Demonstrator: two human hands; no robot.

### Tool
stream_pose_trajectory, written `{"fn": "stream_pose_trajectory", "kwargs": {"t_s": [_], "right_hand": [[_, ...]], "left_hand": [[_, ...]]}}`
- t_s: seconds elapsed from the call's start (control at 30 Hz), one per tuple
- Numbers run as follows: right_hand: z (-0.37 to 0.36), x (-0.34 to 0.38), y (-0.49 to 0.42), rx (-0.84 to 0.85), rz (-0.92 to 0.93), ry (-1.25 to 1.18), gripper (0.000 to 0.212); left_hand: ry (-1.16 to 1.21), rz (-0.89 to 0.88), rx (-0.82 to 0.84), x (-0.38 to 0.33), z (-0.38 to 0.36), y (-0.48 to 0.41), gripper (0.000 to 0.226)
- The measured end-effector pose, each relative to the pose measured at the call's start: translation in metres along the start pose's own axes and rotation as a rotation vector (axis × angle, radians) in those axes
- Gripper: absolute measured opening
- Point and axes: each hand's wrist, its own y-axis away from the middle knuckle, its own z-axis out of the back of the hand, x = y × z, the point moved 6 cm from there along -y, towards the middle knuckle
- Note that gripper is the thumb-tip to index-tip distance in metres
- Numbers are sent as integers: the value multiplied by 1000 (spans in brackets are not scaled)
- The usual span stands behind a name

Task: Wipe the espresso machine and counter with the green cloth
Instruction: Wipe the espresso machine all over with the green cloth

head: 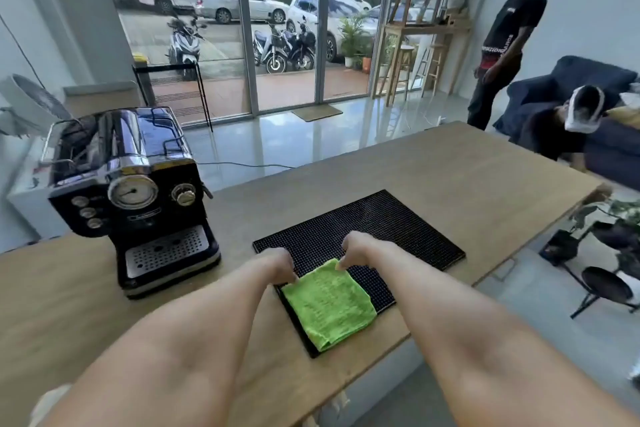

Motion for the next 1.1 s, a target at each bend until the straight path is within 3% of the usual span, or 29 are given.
{"fn": "stream_pose_trajectory", "kwargs": {"t_s": [0.2, 0.33, 0.53, 0.73, 0.87, 0.97, 1.1], "right_hand": [[-52, -7, 2, -25, -41, -25, 71], [-65, -6, -2, -67, -77, -104, 68], [-55, -9, -10, -7, -108, -218, 53], [-52, -12, -24, 91, -98, -609, 50], [-23, 1, -18, 107, -44, -949, 33], [16, 11, -15, 60, 48, -1087, 22], [83, 50, -9, -98, 224, -1121, 27]], "left_hand": [[55, 134, -33, 13, -33, 4, 45], [83, 228, 9, 28, -47, 2, 37], [139, 214, 157, 13, -40, 0, 24], [554, 160, 223, 8, -30, 6, 11], [880, 92, 210, 11, -1, 7, 12], [966, -14, 168, 9, 43, 13, 25], [1054, -115, -51, 19, 133, 37, 20]]}}
